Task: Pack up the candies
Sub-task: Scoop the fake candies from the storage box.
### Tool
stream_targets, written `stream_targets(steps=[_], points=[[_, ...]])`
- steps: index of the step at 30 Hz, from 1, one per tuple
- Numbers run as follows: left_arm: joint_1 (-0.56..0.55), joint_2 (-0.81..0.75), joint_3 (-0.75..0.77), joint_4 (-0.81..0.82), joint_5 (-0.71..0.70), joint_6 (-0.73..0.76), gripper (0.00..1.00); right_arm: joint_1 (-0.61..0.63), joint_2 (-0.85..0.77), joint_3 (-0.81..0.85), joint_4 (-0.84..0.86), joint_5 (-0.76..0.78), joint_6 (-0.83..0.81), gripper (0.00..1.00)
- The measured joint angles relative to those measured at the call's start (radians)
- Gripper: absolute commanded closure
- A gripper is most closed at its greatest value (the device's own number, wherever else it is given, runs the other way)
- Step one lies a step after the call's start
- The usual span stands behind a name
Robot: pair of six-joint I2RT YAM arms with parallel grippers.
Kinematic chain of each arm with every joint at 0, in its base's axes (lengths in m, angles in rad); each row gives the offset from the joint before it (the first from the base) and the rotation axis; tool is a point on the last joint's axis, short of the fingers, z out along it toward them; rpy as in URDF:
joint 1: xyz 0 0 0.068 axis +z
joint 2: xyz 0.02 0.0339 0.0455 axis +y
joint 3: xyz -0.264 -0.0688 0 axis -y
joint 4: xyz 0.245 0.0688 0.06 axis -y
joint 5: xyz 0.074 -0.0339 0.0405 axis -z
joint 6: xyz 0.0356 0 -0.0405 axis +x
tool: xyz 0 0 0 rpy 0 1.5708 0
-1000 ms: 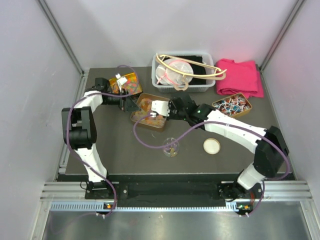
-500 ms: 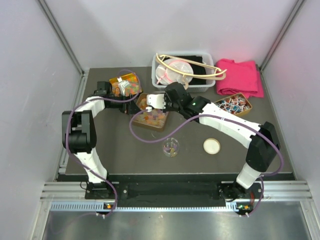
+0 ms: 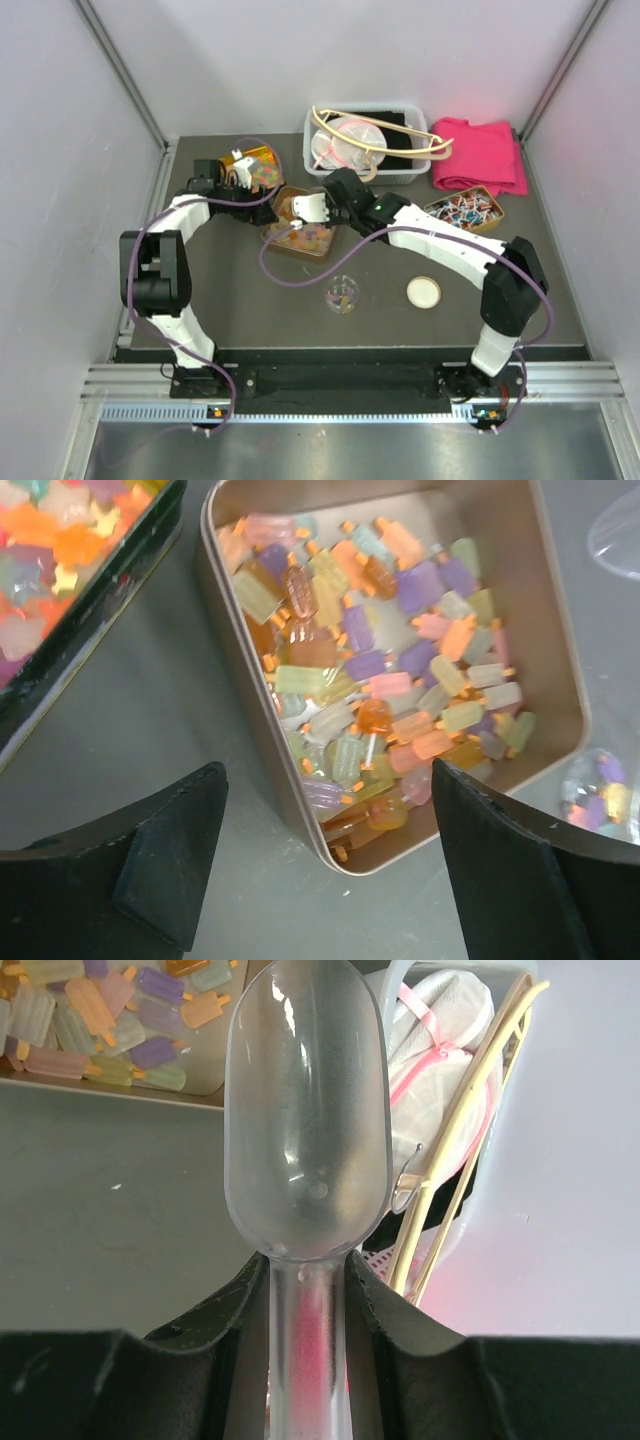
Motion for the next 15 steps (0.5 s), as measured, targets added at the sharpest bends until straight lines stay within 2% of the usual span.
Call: stream_targets(steps=[5, 12, 15], points=[[-0.048, 0.0, -0.027, 0.01, -0.094, 0.004, 0.24, 0.0, 0.045, 0.028, -0.006, 0.028, -0.054, 1.0], [-0.073, 0.001, -0.029, 0.023, -0.146, 0.001, 0.38, 0.003, 0.132, 0.082, 0.012, 0.089, -0.151, 1.0], [-0.072, 0.003, -0.029, 0.026, -0.153, 0.0, 0.39, 0.006, 0.175, 0.083, 0.025, 0.108, -0.192, 1.0]])
